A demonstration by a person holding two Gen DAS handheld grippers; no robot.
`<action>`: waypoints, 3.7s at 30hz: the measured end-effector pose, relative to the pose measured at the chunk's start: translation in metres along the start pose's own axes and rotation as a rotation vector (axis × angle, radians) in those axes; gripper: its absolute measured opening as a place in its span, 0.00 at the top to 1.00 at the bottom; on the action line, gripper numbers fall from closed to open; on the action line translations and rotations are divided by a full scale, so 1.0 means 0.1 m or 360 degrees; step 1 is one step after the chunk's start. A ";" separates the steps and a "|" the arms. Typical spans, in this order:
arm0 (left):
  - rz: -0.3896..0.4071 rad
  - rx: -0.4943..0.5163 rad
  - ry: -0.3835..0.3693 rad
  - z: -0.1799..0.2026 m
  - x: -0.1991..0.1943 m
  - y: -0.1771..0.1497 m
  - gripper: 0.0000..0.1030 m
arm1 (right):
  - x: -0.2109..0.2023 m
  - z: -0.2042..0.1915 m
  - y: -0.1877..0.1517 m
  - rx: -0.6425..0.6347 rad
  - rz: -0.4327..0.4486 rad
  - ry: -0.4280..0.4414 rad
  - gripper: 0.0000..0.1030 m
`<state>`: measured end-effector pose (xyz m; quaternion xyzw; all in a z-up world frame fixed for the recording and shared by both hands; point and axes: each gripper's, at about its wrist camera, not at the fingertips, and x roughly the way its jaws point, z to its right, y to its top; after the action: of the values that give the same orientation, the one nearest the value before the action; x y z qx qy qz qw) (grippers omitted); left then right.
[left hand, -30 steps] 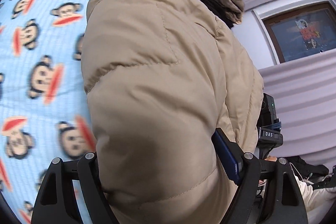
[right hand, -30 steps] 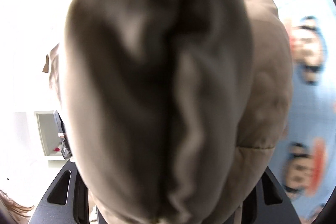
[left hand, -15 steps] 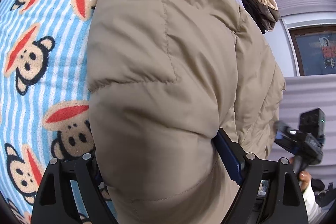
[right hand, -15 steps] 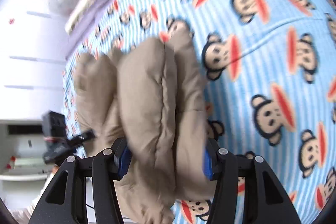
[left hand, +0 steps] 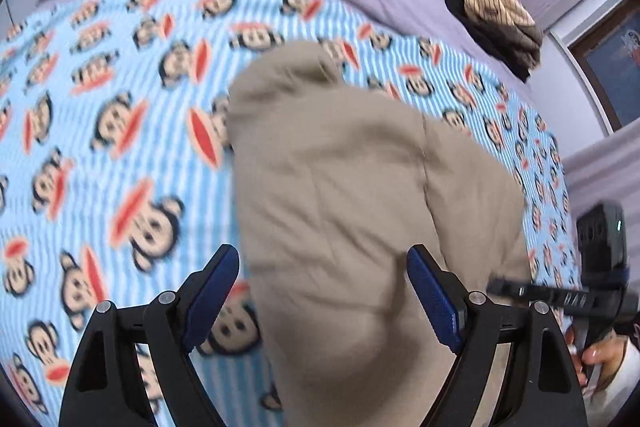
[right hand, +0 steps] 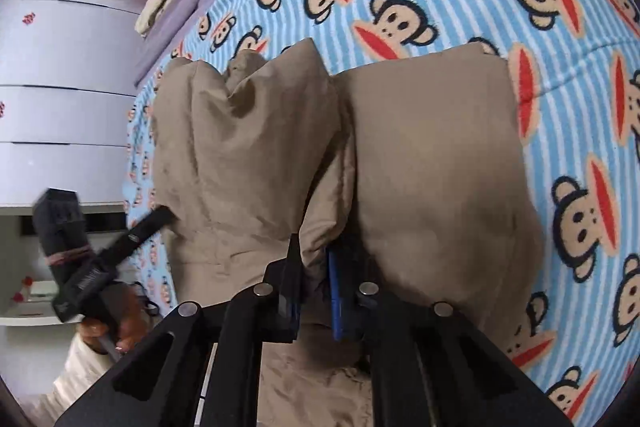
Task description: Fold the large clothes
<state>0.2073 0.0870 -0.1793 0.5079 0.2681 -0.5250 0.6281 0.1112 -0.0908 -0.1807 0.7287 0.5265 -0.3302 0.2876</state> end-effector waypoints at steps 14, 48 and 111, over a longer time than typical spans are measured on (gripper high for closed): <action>-0.0173 0.0245 0.0258 0.55 0.91 0.33 0.16 | -0.36 0.66 -0.24 0.0219 0.0069 -0.0153 0.93; 0.0186 0.0043 0.0346 0.28 -0.65 -0.46 0.00 | 0.01 0.19 0.05 0.0012 0.0132 -0.0456 0.90; 0.0407 0.0051 0.0590 0.92 -2.07 -1.46 0.00 | -1.81 -0.94 -1.64 -0.0374 0.0723 -0.0651 0.11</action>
<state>-0.0095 0.0922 -0.0201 0.6353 0.3040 -0.3430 0.6215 -0.0699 -0.0776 0.0072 0.7079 0.3161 -0.3342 0.5359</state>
